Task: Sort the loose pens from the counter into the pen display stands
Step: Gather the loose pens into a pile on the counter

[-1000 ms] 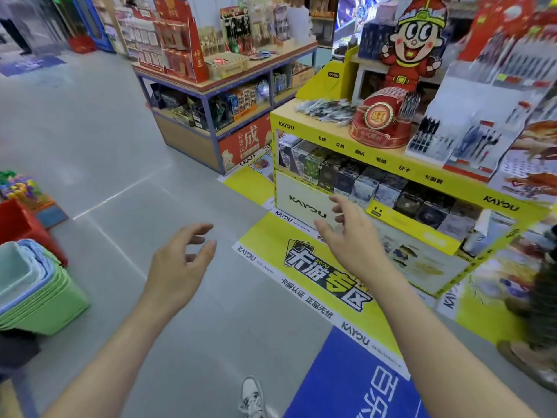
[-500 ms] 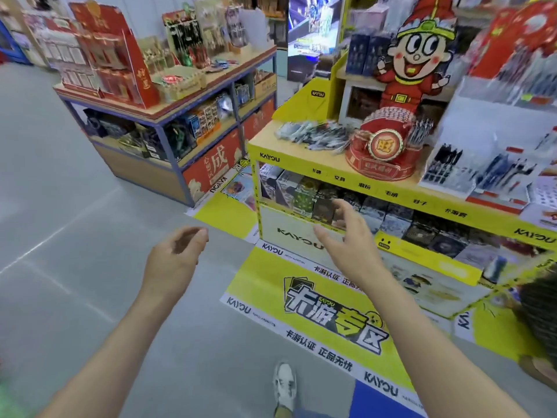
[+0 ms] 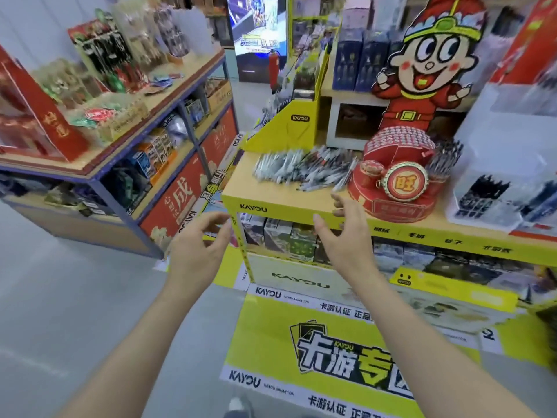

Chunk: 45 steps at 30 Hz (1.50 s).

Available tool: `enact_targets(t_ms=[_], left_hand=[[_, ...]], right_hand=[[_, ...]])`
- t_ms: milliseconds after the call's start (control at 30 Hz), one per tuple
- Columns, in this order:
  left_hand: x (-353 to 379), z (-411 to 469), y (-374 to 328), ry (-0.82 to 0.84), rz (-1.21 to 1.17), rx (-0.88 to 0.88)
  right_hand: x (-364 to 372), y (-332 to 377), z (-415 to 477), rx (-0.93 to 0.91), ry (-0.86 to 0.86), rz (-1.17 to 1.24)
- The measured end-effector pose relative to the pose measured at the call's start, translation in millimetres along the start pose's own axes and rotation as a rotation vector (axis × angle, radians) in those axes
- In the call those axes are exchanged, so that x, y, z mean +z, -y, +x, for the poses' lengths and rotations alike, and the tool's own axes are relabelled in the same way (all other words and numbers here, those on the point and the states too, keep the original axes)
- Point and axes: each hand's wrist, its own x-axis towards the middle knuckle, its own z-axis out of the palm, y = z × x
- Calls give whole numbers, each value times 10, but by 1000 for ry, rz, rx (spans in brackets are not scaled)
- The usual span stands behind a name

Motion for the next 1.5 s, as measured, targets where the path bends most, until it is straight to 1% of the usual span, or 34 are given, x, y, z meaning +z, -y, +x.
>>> enact_targets(t_ms=[100,200,367,433,567,733,900,1067,1167,1267,1333,1367,1433,1500], left_hand=[[128,712,282,79,28,50],[265,1427,576,140,8,96],[579,2479,1096,303,-4,106],[769,2817,1267,376,-22,58],[1157,3284,1510,504,-61,-98],[1717,3689,1745,611,-30,-250],[2223,3950,1929,655,85,-357],[2519,4135,1893,644,65,-399],[2640,4200,1823,655,64,-456],[2768,4202,1797,693,76,-467],[2827,4192,1792,727,59,-473],[2848,4189,1783,739,48,-469],[2865,4181,1768,750,56,-431],[2856,4160,1752,740,104,-355]], right_hand=[[315,-1,473,56,-56,-46],[703,-16,920,110,-136,-91],[1401,-76,1461,296,-330,-38],[1608,-142,1628,370,-398,-10],[1878,-363,1923,539,-520,48],[2118,-734,2312,715,-617,109],[2250,-1082,2694,839,-627,183],[2357,-1227,2939,914,-592,239],[2443,-1232,3019,943,-574,160],[2458,-1222,3065,953,-487,36],[2388,-1200,3052,953,-404,-102],[2317,-1191,3039,949,-398,-213],[2125,-1188,3046,943,-480,-409],[1937,-1276,3115,970,-546,-460]])
